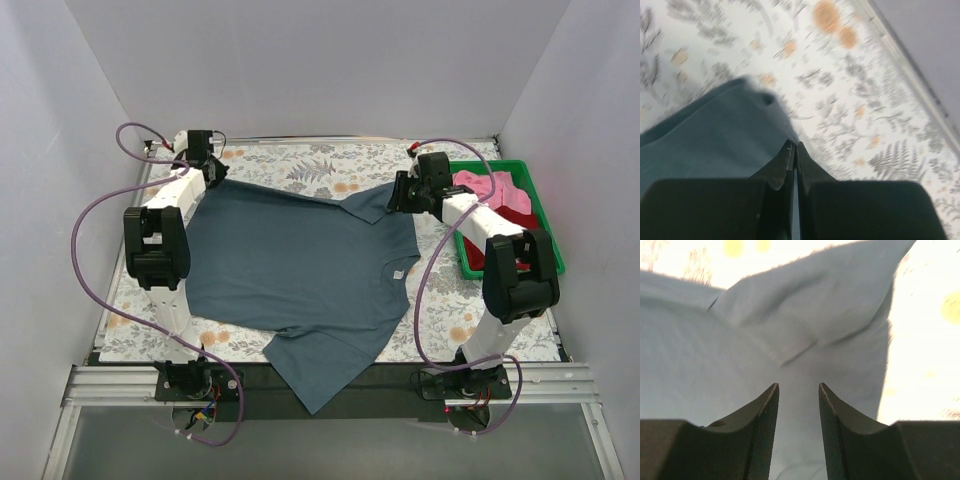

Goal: Fold and stack the t-shirts
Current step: Fold the tshirt

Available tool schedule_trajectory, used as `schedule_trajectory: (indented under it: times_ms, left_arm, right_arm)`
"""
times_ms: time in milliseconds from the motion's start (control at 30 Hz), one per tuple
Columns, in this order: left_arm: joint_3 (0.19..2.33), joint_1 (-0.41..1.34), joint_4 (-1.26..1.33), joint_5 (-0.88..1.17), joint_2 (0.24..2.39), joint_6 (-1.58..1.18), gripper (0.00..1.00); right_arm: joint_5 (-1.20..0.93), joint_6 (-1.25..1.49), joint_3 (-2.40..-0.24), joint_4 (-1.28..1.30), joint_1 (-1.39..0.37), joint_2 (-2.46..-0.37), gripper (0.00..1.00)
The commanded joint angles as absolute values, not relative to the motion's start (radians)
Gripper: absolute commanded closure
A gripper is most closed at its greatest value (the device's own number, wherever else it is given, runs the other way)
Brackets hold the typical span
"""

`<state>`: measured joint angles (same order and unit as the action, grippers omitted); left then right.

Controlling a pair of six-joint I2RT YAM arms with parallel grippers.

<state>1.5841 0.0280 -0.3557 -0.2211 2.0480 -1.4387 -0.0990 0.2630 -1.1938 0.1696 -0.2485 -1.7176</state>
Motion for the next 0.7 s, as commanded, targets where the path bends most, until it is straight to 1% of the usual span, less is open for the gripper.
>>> schedule_trajectory:
  times_ms: [0, 333, 667]
  left_arm:
    - [1.673, 0.026, -0.334, -0.241, 2.094, -1.396, 0.99]
    - [1.785, 0.026, -0.292, -0.183, 2.244, -1.353, 0.99]
    - [1.804, 0.026, -0.272, -0.175, 2.298, -1.327, 0.99]
  right_arm:
    - [-0.045, 0.284, -1.278, 0.123, -0.216, -1.767, 0.62]
    - [-0.133, 0.362, -1.388, 0.026, -0.135, -1.956, 0.62]
    - [-0.198, 0.328, -1.466, -0.034, -0.123, -2.074, 0.62]
